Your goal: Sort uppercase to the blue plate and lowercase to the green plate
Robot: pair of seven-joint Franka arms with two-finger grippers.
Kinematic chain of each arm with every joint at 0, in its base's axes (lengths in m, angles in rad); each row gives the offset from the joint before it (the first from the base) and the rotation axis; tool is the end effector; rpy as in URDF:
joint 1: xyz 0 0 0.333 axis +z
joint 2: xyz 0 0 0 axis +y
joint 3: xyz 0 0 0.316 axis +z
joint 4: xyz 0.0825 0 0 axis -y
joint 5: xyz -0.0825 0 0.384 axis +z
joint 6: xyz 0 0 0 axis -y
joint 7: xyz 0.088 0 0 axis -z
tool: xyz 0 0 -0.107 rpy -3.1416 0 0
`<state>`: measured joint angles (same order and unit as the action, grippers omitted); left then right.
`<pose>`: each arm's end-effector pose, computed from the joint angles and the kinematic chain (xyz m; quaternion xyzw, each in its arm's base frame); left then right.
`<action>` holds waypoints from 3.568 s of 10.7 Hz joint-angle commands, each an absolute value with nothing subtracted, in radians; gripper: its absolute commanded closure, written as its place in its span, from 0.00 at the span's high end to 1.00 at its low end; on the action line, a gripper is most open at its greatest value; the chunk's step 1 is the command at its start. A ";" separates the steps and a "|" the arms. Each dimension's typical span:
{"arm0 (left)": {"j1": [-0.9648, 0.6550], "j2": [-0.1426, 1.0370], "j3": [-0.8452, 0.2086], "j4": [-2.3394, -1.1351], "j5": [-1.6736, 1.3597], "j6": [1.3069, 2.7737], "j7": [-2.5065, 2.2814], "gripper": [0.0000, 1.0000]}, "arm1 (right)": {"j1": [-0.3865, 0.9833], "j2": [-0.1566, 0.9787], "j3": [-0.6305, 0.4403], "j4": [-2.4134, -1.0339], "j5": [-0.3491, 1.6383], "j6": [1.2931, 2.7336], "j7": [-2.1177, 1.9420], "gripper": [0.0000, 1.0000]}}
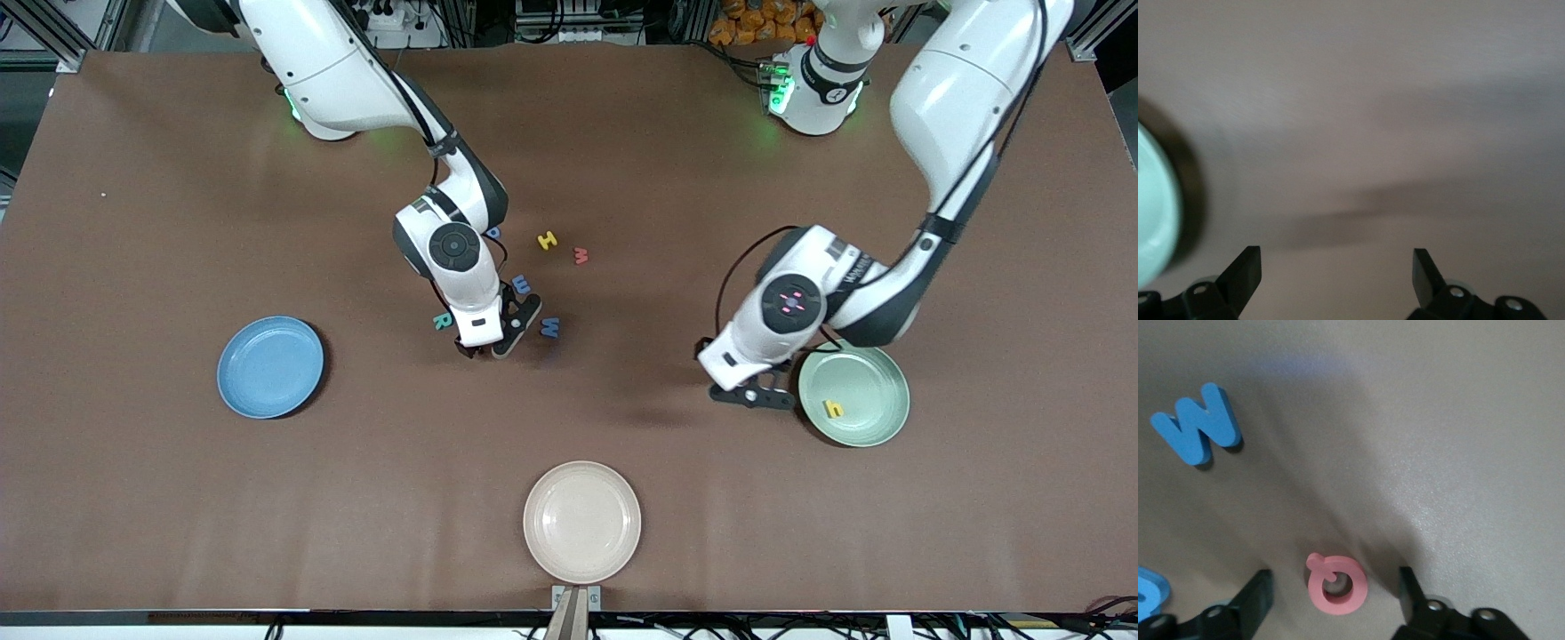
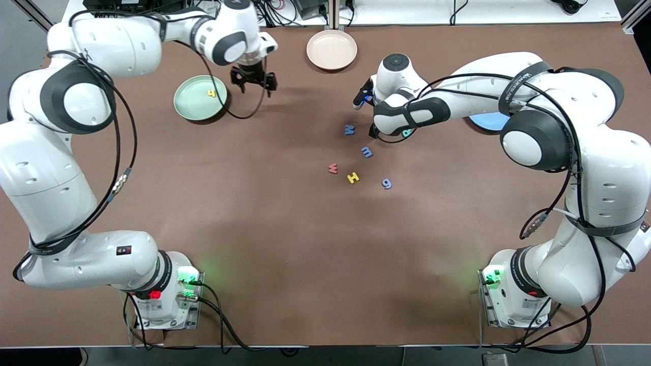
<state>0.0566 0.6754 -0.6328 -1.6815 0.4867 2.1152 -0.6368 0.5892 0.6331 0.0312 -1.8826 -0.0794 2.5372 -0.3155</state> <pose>0.5929 -0.3037 0.2580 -0.9971 0.0630 0.0287 0.0306 0.5171 0.3696 0.1712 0.8788 0.4769 0.0131 0.0119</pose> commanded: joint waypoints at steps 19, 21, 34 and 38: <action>-0.391 0.787 -0.624 -1.808 0.463 2.365 -1.299 0.97 | 0.038 0.488 0.034 -1.838 -0.098 2.241 -0.655 1.00; -0.374 0.779 -0.620 -1.861 0.500 2.407 -1.305 0.91 | 0.038 0.491 0.034 -1.838 -0.097 2.247 -0.653 1.00; -0.358 0.732 -0.618 -1.836 0.502 2.367 -1.324 0.00 | 0.281 0.469 0.043 -1.923 -0.005 2.270 -0.126 1.00; -0.301 0.684 -0.617 -1.755 0.503 2.284 -1.278 0.00 | 0.328 0.420 0.041 -2.052 0.018 2.410 -0.013 1.00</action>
